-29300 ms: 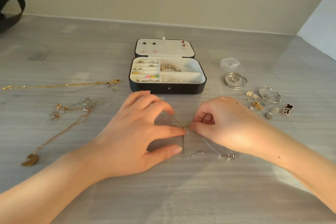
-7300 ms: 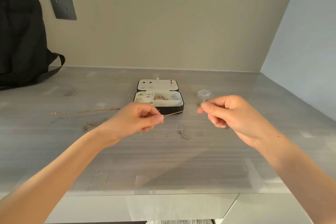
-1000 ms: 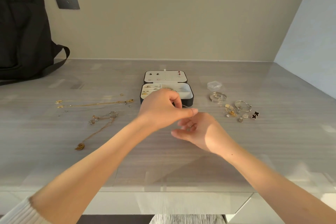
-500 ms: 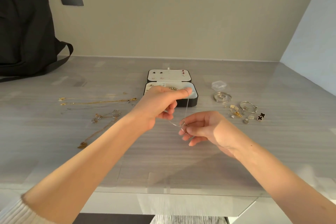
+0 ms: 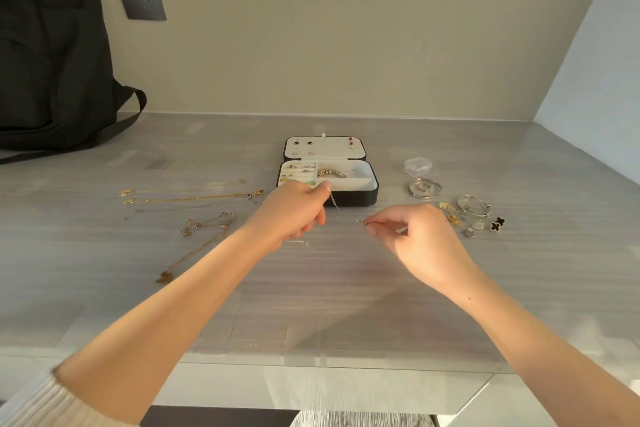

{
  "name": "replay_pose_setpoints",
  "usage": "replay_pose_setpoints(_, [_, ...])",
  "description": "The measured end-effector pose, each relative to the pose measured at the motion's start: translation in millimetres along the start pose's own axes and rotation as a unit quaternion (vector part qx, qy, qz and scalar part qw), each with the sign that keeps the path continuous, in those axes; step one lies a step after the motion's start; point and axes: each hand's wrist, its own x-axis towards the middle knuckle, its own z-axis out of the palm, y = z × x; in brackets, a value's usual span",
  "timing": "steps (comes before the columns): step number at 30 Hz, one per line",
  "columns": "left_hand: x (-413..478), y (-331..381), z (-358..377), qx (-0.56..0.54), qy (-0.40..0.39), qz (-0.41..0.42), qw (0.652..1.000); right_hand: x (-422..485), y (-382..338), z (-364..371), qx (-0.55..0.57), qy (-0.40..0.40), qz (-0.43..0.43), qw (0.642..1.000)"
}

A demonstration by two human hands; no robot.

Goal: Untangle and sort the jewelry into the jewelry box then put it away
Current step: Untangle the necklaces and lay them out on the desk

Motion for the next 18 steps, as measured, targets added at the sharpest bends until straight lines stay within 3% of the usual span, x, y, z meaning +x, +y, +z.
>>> replay_pose_setpoints(5, [5, -15, -3, -0.046, 0.011, -0.038, 0.998, 6, 5, -16, 0.018, -0.017, 0.019, 1.0])
replay_pose_setpoints(8, [7, -22, -6, -0.016, 0.042, -0.002, 0.999, 8, 6, -25, 0.159, -0.027, 0.071, 0.984])
replay_pose_setpoints(10, [8, -26, -6, -0.024, 0.048, 0.015, 0.998, 9, 4, -32, 0.282, -0.024, 0.1, 0.954])
replay_pose_setpoints(13, [7, -29, -8, -0.058, 0.037, 0.024, 0.997, 10, 4, -38, 0.46, -0.012, 0.137, 0.877])
replay_pose_setpoints(18, [-5, -28, -15, -0.037, -0.052, 0.087, 0.994, 13, 0, -35, 0.598, -0.02, 0.166, 0.784])
